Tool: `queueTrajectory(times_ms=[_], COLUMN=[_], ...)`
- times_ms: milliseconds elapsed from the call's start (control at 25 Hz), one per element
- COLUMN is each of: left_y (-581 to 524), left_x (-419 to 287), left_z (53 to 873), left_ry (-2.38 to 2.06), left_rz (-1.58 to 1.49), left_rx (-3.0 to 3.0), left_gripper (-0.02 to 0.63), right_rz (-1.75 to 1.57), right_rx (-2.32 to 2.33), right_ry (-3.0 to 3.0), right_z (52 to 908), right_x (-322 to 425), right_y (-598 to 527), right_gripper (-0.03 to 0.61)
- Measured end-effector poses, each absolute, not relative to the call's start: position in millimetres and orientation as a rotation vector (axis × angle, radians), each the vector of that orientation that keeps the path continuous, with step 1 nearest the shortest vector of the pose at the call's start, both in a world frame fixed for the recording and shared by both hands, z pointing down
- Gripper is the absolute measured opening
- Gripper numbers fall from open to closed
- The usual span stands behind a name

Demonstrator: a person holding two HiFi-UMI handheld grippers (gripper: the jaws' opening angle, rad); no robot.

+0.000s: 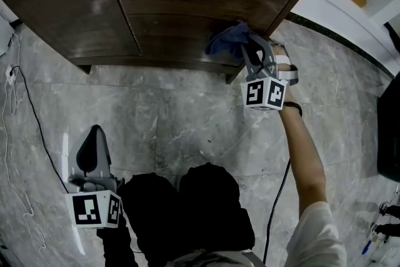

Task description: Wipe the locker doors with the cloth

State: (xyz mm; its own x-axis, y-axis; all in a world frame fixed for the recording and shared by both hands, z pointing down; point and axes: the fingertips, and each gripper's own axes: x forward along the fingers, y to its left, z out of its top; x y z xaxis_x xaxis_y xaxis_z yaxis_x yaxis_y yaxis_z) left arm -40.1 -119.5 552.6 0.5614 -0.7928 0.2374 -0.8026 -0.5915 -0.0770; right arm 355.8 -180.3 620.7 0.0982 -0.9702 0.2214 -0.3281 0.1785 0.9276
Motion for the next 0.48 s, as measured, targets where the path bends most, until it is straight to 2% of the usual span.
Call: queueTrajectory(times_ms=[480], left_y=[-122], left_x=[-36], left_z=[569], left_ry=[-1.402], left_rz=[0.421], left_rx=[2.724], left_gripper=[0.002], right_rz=[-0.634], right_rx=[1.28], right_ry=[-1.485], right_z=[711], right_x=[352], right_y=[-179], right_gripper=[0.074])
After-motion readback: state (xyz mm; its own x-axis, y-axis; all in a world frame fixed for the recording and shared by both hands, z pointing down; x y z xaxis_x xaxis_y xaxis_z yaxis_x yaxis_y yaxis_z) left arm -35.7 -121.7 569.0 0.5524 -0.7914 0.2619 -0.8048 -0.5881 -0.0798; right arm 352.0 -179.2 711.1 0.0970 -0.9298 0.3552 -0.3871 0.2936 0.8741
